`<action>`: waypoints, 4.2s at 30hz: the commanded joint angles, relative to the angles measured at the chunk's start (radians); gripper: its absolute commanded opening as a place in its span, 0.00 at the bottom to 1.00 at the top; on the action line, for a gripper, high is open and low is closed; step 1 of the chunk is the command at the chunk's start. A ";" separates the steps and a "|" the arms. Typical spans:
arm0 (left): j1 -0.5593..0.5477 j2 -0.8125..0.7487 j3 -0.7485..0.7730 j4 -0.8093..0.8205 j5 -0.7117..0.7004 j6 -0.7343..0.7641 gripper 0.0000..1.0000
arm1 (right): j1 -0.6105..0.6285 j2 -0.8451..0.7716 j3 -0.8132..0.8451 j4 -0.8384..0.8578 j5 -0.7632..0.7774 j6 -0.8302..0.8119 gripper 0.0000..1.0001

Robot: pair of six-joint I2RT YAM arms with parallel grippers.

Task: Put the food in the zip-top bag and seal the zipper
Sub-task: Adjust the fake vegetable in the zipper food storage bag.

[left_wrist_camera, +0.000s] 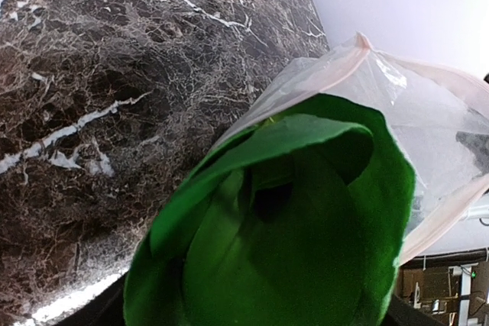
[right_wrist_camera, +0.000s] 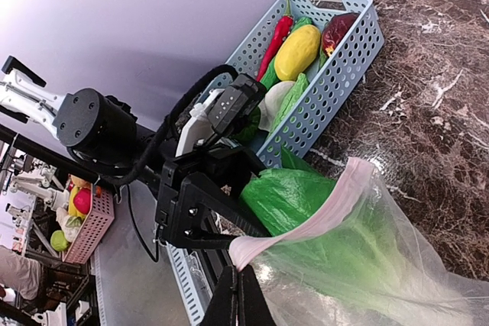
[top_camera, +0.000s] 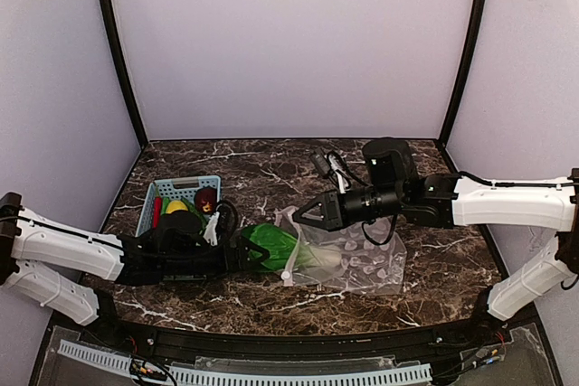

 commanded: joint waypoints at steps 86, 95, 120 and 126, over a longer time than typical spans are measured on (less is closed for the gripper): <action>0.009 -0.076 0.195 -0.281 0.021 0.151 0.71 | -0.007 -0.062 -0.074 0.171 0.111 0.039 0.00; 0.009 0.057 0.217 -0.207 0.094 0.112 0.67 | -0.007 -0.076 -0.072 0.164 0.115 0.037 0.00; -0.027 0.138 0.199 -0.073 0.146 0.031 0.37 | -0.007 -0.075 -0.064 0.136 0.162 0.031 0.00; -0.028 0.120 0.189 -0.074 0.124 0.022 0.29 | -0.007 -0.074 -0.065 0.130 0.169 0.031 0.00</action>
